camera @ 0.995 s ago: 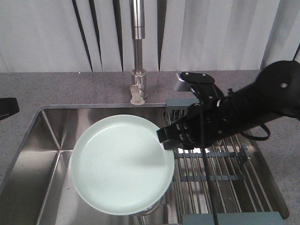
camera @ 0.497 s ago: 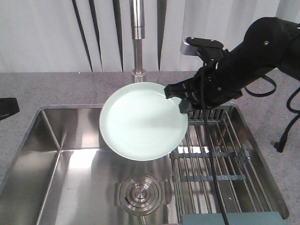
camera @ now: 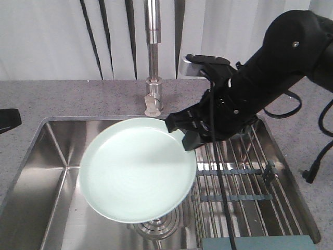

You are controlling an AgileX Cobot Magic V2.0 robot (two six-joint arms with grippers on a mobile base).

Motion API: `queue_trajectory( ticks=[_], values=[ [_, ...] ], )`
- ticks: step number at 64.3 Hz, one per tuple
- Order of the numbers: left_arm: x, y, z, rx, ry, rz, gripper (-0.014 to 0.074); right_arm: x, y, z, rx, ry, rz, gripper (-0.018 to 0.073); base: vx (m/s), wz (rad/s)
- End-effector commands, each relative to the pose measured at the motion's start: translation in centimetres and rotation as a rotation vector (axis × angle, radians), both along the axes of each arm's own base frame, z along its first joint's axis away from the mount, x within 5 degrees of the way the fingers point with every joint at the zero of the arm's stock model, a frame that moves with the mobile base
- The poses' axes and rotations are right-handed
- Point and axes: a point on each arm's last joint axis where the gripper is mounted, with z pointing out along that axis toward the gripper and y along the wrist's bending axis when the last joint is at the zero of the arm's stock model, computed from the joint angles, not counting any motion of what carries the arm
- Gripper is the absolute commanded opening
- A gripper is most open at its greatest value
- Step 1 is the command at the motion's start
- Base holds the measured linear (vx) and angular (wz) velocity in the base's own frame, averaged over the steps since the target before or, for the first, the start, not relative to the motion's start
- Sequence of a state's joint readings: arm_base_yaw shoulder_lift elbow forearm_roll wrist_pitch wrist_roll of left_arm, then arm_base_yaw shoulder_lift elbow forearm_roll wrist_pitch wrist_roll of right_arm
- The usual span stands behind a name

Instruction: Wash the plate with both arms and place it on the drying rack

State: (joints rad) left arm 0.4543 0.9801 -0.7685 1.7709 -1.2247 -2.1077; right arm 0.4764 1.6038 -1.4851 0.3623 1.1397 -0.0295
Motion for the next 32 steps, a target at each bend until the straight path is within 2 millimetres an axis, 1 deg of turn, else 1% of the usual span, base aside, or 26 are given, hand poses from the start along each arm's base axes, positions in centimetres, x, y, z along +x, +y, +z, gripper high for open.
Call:
queue_trajectory(
  ticks=[1,8,13,19,23,27,32],
  values=[
    [-0.5,-0.3,0.6,0.033,-0.006,-0.041,-0.0006,0.6,0.6,2.4,0.124,-0.147,-0.071,-0.0003,0.00,0.00],
    [-0.5,-0.4,0.6,0.033,-0.006,-0.042,-0.0006,1.8,0.7,2.5,0.148,-0.229,-0.124,-0.0003,0.00,0.00],
    [-0.5,-0.4,0.6,0.033,-0.006,-0.042,-0.0006,2.5,-0.3,2.6,0.154,-0.250,-0.163,-0.0003,0.00,0.00],
    [-0.5,-0.4,0.6,0.033,-0.006,-0.043,-0.0006,3.5,-2.5,2.6,0.140,-0.248,-0.225,-0.0003,0.00,0.00],
    [-0.5,-0.4,0.6,0.032,-0.005,-0.048,-0.0006,3.8,-4.5,2.7,0.119,-0.230,-0.264,-0.0003,0.00,0.00],
    [-0.5,-0.4,0.6,0.031,-0.005,-0.052,-0.0006,3.5,-6.2,2.9,0.087,-0.190,-0.272,-0.0003,0.00,0.00],
    [-0.6,-0.4,0.6,0.030,-0.004,-0.056,-0.0006,2.6,-7.6,3.3,0.047,-0.148,-0.242,-0.0003,0.00,0.00]
  ],
)
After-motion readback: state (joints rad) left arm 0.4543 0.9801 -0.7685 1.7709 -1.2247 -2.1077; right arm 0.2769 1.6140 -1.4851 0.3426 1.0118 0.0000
